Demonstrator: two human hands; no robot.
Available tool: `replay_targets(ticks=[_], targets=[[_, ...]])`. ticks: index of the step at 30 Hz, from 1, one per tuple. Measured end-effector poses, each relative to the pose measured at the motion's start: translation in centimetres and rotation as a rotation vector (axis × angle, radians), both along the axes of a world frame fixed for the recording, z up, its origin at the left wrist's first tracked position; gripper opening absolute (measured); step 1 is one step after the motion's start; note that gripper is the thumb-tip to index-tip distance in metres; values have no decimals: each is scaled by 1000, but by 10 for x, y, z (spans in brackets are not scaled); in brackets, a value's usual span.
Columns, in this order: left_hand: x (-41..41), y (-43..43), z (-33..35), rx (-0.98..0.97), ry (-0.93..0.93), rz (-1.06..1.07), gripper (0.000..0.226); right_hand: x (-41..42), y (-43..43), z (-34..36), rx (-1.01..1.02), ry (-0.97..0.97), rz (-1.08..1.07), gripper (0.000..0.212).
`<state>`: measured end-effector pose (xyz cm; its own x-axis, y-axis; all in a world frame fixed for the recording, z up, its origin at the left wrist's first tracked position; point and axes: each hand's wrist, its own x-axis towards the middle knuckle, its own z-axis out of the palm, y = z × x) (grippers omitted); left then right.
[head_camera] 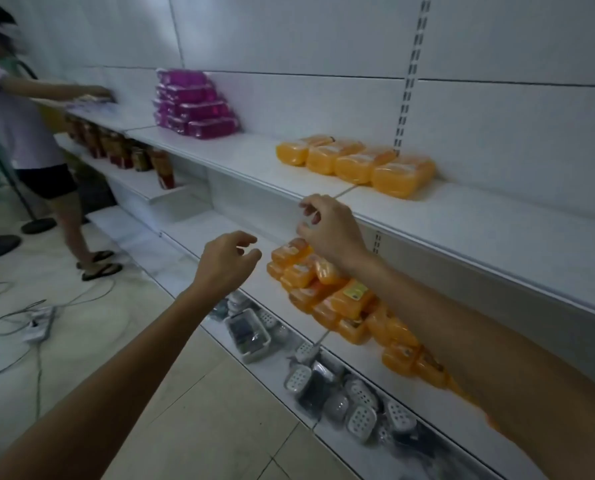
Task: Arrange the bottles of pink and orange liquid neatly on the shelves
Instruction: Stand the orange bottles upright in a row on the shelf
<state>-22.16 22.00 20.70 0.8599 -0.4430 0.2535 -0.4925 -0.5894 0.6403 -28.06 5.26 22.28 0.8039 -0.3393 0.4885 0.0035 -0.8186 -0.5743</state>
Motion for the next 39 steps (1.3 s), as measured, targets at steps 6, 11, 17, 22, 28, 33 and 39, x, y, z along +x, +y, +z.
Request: replay_targets(ticks=[6, 11, 17, 22, 28, 33, 39], targets=[[54, 7, -58, 8, 167, 61, 34, 70, 18, -101, 250, 339, 140, 40], [121, -10, -106, 51, 285, 49, 33, 139, -8, -160, 406, 486, 56, 33], [210, -33, -140, 200, 343, -21, 34, 215, -49, -176, 535, 498, -76, 34], [269, -65, -163, 214, 386, -82, 34, 252, -76, -204, 622, 564, -212, 51], [343, -116, -194, 234, 414, -285, 35, 297, -99, -233, 554, 537, -415, 50], [406, -145, -207, 238, 440, -417, 42, 327, -100, -241, 716, 530, -553, 54], [431, -203, -232, 249, 652, -477, 62, 346, -109, -253, 797, 581, -647, 54]])
